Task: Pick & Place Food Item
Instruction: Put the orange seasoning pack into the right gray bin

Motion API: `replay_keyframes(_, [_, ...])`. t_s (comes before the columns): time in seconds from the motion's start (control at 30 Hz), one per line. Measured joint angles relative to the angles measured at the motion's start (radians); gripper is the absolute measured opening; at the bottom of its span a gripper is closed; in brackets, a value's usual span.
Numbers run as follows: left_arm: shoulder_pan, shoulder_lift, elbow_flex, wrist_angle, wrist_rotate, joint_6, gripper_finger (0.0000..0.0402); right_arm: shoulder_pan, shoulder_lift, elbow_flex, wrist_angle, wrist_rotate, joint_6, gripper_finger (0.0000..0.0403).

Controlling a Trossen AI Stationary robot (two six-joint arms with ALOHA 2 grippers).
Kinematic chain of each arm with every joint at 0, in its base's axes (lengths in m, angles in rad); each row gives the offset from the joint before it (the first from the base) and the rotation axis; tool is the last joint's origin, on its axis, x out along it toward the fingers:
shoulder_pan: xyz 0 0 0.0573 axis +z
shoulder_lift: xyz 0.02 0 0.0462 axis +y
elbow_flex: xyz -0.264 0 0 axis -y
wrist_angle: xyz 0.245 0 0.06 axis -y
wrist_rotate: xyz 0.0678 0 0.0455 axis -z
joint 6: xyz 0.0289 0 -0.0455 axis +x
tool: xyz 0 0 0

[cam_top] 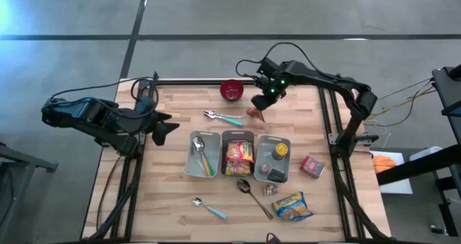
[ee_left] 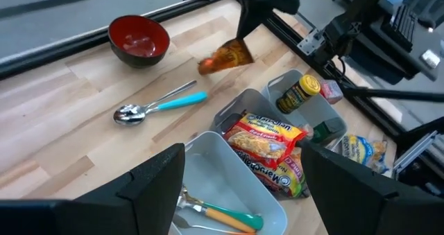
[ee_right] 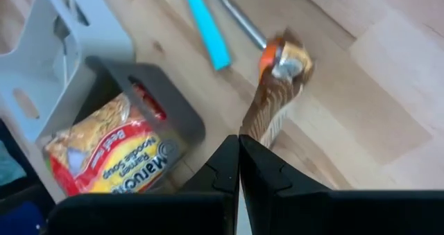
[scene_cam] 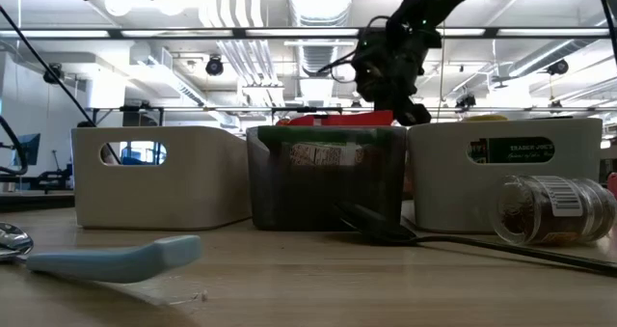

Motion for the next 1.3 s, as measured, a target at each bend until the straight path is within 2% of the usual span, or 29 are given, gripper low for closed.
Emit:
replay_keyframes(0.2, [0.000, 0.035, 0.001, 0.001, -0.003, 0.180, 0.0290, 0.014, -0.029, 0.000, -0.013, -0.019, -0.011, 0.0010])
replay_keyframes(0.4, [0.027, 0.143, 0.001, 0.016, -0.065, 0.370, 0.0290, 0.027, -0.045, 0.000, -0.032, -0.052, -0.027, 0.0010])
replay_keyframes(0.5, [0.054, 0.183, 0.001, 0.042, -0.087, 0.374, 0.0290, 0.028, -0.045, 0.000, -0.029, -0.048, -0.027, 0.0010])
replay_keyframes(0.6, [0.075, 0.199, 0.001, 0.072, -0.085, 0.370, 0.0290, 0.033, -0.054, 0.000, -0.024, 0.024, -0.032, 0.0010])
replay_keyframes(0.9, [0.084, 0.187, 0.001, 0.092, -0.078, 0.359, 0.0290, 0.022, -0.089, 0.002, 0.004, 0.079, -0.069, 0.0015])
replay_keyframes(1.03, [0.085, 0.187, 0.001, 0.096, -0.067, 0.347, 0.0290, 0.001, -0.062, 0.002, -0.013, 0.080, -0.001, 0.0056])
replay_keyframes(1.3, [0.085, 0.187, 0.001, 0.099, -0.030, 0.287, 0.0290, 0.009, 0.022, 0.001, -0.040, 0.083, 0.237, 0.0194])
